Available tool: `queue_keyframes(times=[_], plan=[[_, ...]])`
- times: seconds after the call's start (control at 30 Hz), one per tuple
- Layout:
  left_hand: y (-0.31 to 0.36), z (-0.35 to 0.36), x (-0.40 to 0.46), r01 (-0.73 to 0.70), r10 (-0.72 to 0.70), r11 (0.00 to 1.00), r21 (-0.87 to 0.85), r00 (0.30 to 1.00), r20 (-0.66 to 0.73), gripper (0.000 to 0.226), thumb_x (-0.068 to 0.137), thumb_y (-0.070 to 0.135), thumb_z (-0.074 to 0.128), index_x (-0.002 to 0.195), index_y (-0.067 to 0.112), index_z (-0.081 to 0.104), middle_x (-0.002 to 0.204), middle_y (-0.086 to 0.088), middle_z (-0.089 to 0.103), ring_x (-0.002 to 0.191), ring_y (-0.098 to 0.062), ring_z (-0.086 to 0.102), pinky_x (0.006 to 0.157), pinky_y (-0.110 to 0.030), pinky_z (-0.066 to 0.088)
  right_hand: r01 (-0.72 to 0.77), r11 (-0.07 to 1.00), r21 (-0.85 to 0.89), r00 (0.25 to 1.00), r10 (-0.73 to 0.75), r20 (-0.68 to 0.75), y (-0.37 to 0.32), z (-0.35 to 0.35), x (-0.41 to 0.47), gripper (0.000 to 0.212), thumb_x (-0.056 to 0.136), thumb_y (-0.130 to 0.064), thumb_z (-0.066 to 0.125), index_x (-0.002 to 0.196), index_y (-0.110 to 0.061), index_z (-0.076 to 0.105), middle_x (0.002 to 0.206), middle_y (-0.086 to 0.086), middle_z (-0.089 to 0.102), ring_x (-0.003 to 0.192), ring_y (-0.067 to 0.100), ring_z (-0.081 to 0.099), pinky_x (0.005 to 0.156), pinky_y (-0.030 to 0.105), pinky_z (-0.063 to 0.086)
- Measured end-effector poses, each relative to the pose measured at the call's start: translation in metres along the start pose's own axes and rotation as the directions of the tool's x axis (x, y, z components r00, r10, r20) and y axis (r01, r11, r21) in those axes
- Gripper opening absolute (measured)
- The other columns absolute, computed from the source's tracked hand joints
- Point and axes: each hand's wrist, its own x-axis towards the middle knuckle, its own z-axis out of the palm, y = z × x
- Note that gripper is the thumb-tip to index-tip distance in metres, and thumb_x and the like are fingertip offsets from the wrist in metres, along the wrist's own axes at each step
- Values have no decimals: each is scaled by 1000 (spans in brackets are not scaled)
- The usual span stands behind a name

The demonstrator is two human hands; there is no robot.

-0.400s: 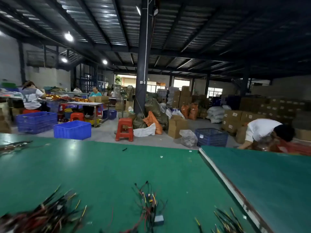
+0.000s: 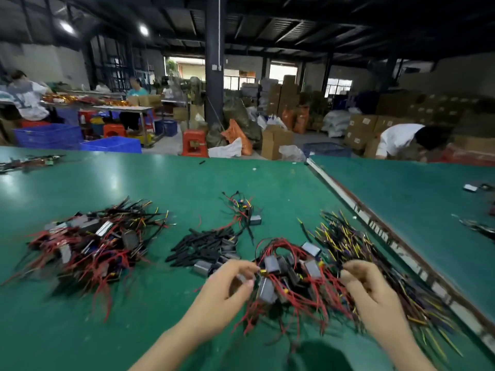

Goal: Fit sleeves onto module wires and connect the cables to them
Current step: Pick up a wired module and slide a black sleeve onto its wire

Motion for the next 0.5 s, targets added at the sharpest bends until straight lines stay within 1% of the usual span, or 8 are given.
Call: queue_keyframes(times=[0.07,0.13,0.2,0.27,0.33,0.37,0.4,0.5], plan=[[-5,12,1,-23,24,997,75,1000,-6,29,91,7,57,103,34,58,94,16,60,88,0,55,83,-21,42,31,994,-105,987,-14,158,-23,13,10,12,90,-15,64,92,-27,61,88,-9,67,84,4,60,70,5,39],[-6,14,2,-23,26,997,78,999,-37,31,90,8,57,100,37,57,97,15,60,92,0,55,84,-21,42,77,967,-243,958,-5,286,-30,21,18,7,92,-17,61,97,-22,62,93,-5,65,88,12,59,76,13,42],[-3,12,7,21,-20,1000,21,999,-35,33,90,8,56,98,40,55,97,12,61,92,-7,58,86,-30,47,135,914,-382,930,17,368,-42,23,32,9,93,-20,57,100,-20,62,97,-5,63,90,13,58,81,25,46],[-4,10,12,65,-65,998,2,997,-35,35,91,8,55,95,43,54,97,10,62,93,-14,59,87,-37,48,224,845,-486,899,13,439,-59,26,52,10,93,-25,53,99,-23,61,98,-6,63,91,15,58,78,29,47],[-6,7,20,105,-106,994,-23,992,-74,34,91,9,54,93,43,54,97,9,61,91,-18,60,86,-37,49,331,716,-614,887,-15,461,-68,35,70,17,94,-29,48,104,-23,61,103,-5,65,94,18,60,78,31,47],[-9,7,25,122,-129,990,-68,986,-104,32,92,9,53,92,41,55,96,7,61,89,-18,60,85,-37,50,344,679,-649,894,-24,448,-70,40,77,19,94,-29,47,105,-23,62,104,-4,66,96,20,60,79,33,48],[-10,6,27,146,-160,983,-113,979,-130,31,92,8,52,92,39,57,95,6,61,85,-16,61,82,-34,51,329,683,-652,903,-27,428,-71,47,81,20,93,-29,47,104,-23,62,105,-3,66,96,22,61,80,34,48],[-17,7,31,191,-233,953,-237,958,-165,26,93,7,50,92,32,59,91,4,60,68,0,60,72,-22,51,219,785,-579,924,24,381,-63,74,90,19,92,-25,51,104,-20,64,108,1,66,100,23,60,87,36,49]])
